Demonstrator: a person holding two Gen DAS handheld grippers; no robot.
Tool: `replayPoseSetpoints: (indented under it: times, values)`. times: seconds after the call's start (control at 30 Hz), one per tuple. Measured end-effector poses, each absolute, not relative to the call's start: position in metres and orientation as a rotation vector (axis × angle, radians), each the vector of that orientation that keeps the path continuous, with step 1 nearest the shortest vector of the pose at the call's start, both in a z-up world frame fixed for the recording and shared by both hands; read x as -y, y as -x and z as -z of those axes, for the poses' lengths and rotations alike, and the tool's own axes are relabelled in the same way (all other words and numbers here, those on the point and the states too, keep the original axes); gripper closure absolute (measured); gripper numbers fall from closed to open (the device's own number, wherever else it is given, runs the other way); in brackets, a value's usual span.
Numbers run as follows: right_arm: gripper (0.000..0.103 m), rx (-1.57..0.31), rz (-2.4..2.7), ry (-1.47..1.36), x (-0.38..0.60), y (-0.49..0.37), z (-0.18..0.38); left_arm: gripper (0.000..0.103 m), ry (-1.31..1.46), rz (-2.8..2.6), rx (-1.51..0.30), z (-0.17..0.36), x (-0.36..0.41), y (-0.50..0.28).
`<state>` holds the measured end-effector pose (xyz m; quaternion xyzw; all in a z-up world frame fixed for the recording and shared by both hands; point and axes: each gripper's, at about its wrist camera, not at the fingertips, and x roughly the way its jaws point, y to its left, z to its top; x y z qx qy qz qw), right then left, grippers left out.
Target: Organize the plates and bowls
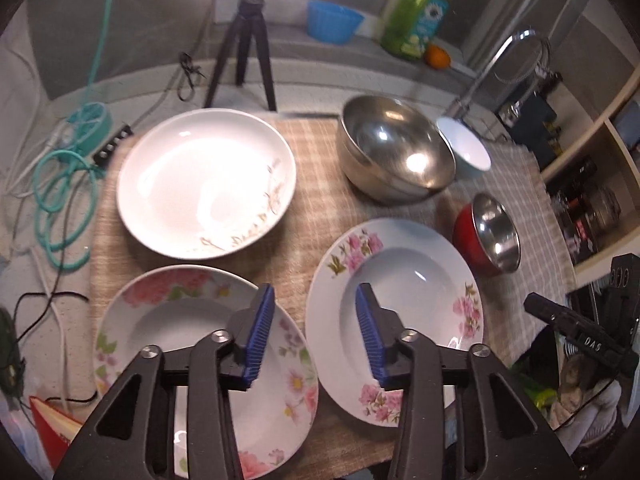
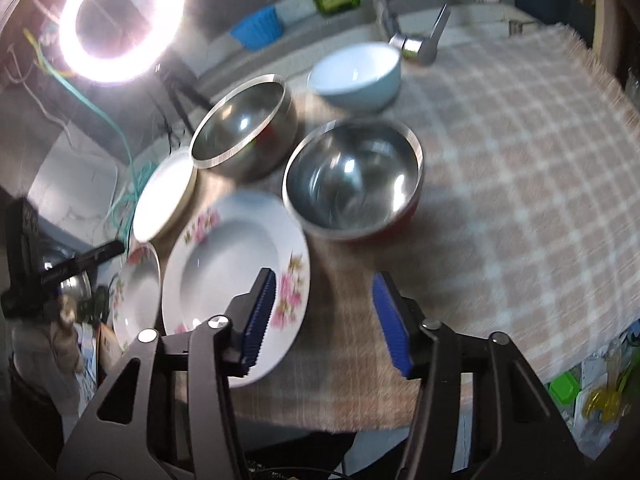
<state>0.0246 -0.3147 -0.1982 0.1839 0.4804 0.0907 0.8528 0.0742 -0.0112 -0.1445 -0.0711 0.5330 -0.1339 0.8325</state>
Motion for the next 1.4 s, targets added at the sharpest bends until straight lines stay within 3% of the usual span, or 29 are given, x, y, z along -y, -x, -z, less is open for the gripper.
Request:
replayPoseSetpoints:
  times: [0.17, 0.37, 0.57, 1.4]
  values:
    - [0.076, -1.08, -0.242, -0.409, 0.3, -0.022, 0.218, 0.076, 0.116, 0.344, -1.189, 0.159, 0.023, -0.087]
    - [0.086, -1.132, -0.267, -0.475, 0.295, -0.024, 0.238, 0.077, 0.169, 0.369, -1.256, 0.179, 0.02, -0.103]
    - [0.091, -1.162, -0.284, -0.534, 0.299, -0.027, 0.25, 0.081, 0.178, 0.373, -1.276, 0.186, 0.017, -0.11]
    - [0.091, -1.183, -0.325, -0.578, 0.299, -0.036, 0.254, 0.083, 0.21, 0.398, -1.345, 0.202, 0.02, -0.122]
